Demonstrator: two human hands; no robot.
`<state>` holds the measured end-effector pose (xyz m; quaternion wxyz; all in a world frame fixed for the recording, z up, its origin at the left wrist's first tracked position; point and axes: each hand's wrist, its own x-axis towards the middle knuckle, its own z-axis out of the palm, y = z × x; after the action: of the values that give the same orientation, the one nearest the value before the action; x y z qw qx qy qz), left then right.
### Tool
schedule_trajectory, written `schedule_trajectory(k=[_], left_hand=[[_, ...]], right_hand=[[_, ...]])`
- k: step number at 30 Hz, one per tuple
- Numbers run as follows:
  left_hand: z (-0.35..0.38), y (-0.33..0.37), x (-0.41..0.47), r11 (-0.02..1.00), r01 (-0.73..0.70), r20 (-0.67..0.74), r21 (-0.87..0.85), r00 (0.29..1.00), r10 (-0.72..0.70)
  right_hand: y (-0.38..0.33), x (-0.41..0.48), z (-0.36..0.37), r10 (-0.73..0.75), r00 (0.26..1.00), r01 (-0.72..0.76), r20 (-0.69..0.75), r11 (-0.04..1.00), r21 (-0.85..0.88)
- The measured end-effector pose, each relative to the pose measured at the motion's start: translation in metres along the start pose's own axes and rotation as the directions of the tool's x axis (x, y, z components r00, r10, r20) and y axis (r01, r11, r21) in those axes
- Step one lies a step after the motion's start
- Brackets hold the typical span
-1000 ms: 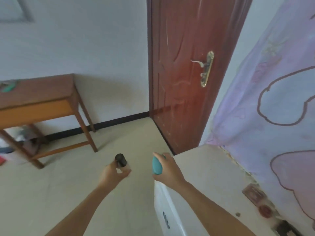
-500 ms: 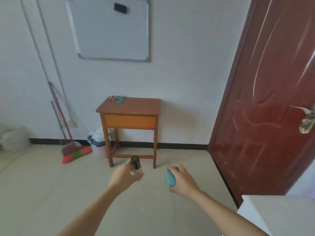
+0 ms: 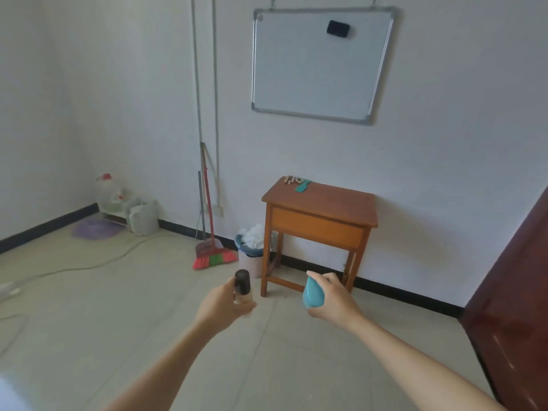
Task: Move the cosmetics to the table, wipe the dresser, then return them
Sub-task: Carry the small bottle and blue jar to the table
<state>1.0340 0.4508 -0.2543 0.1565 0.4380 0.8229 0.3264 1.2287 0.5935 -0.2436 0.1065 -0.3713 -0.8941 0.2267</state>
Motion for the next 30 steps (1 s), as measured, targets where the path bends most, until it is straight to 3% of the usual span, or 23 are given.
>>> schedule_trajectory(k=[12, 19, 30], left_hand=[[0.013, 0.0, 0.165, 0.995, 0.092, -0.05, -0.049, 0.994, -0.094], [0.049, 0.009, 0.247, 0.993, 0.12, 0.048, -0.006, 0.992, -0.119], [0.084, 0.019, 0.451, 0.997, -0.027, 0.117, -0.07, 0.993, 0.035]], right_hand=[[0.043, 0.19, 0.0, -0.083, 0.994, 0.078, 0.066, 0.994, 0.072], [0.085, 0.257, 0.0, -0.039, 0.991, 0.027, 0.127, 0.995, 0.091], [0.144, 0.414, -0.024, 0.074, 0.995, -0.077, 0.072, 0.996, 0.044]])
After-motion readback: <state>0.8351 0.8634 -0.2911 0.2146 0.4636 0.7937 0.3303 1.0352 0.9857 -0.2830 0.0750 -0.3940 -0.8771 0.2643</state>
